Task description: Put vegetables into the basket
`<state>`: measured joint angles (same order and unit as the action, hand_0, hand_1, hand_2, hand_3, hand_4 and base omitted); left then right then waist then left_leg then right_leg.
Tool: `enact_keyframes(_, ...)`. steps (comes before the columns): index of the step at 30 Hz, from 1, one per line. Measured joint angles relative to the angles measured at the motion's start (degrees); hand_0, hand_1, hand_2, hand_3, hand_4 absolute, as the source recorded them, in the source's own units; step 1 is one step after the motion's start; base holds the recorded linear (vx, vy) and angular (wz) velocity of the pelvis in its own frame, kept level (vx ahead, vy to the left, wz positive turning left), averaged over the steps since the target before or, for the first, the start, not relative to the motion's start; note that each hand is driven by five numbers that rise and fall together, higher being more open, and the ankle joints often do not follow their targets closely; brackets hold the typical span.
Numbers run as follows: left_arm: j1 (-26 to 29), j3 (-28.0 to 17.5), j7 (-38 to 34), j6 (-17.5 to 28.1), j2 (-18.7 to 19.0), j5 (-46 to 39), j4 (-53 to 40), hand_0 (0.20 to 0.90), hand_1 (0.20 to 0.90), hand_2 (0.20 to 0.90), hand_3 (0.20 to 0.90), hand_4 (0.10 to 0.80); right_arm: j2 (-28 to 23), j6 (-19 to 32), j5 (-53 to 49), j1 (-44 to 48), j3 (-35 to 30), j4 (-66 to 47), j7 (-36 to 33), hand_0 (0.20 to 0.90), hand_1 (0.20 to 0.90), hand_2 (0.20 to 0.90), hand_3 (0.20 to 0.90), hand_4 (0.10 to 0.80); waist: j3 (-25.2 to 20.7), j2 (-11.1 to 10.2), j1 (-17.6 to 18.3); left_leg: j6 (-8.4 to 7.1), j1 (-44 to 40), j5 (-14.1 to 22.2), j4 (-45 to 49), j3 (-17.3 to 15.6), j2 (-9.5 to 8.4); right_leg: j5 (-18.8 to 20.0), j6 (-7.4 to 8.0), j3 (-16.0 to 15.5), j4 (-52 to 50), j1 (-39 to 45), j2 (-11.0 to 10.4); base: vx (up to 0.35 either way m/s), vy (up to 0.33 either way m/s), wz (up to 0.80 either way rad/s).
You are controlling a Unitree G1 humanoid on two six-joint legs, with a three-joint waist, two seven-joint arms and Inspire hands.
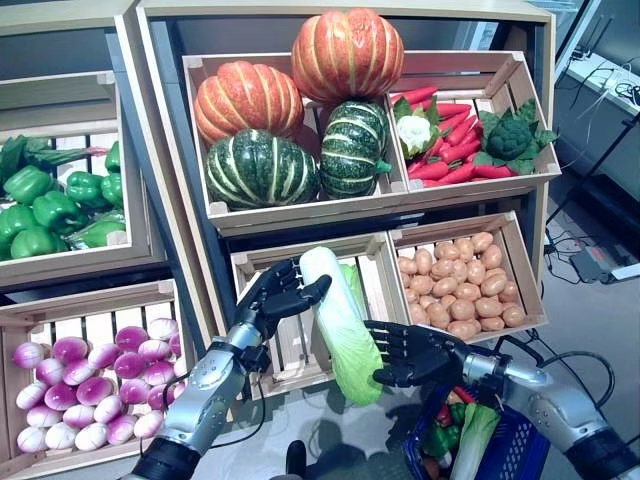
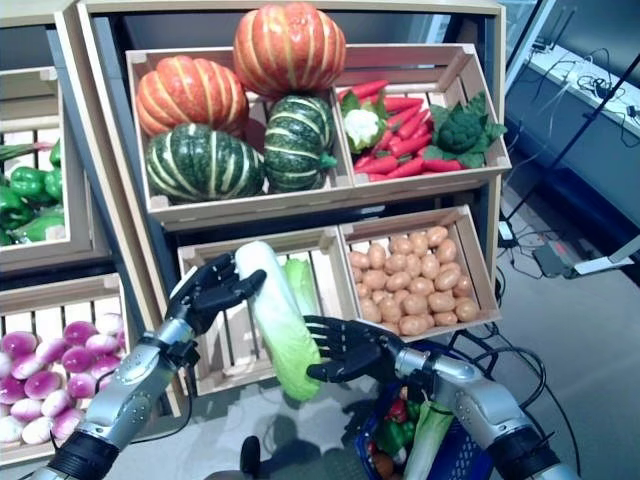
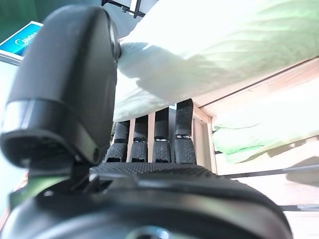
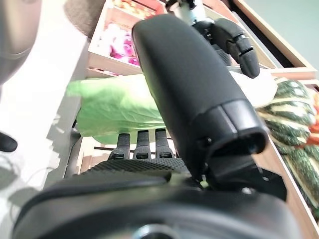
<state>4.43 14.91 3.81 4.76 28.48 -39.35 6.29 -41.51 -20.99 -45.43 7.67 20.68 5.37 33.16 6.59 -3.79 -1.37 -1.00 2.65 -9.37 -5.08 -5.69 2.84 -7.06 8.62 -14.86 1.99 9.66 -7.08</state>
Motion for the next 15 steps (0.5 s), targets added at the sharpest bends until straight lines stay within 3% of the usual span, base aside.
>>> enact_keyframes(15, 0.22, -0.03, -0.08, -0.19, 1.84, -2.00, 0.01, 0.300, 0.300, 0.300, 0.300, 0.400, -0.72, -6.26, -3.18, 5.63, 2.98, -0.01, 0.97, 0.900, 0.900, 0.900, 0.900, 0.800, -1.22, 0.61, -0.67, -0.01, -0.09, 0.01, -0.01, 0.49, -0.28, 0.08, -0.03, 0.03, 0.89, 0.81, 0.04, 0.000, 0.004, 0.02)
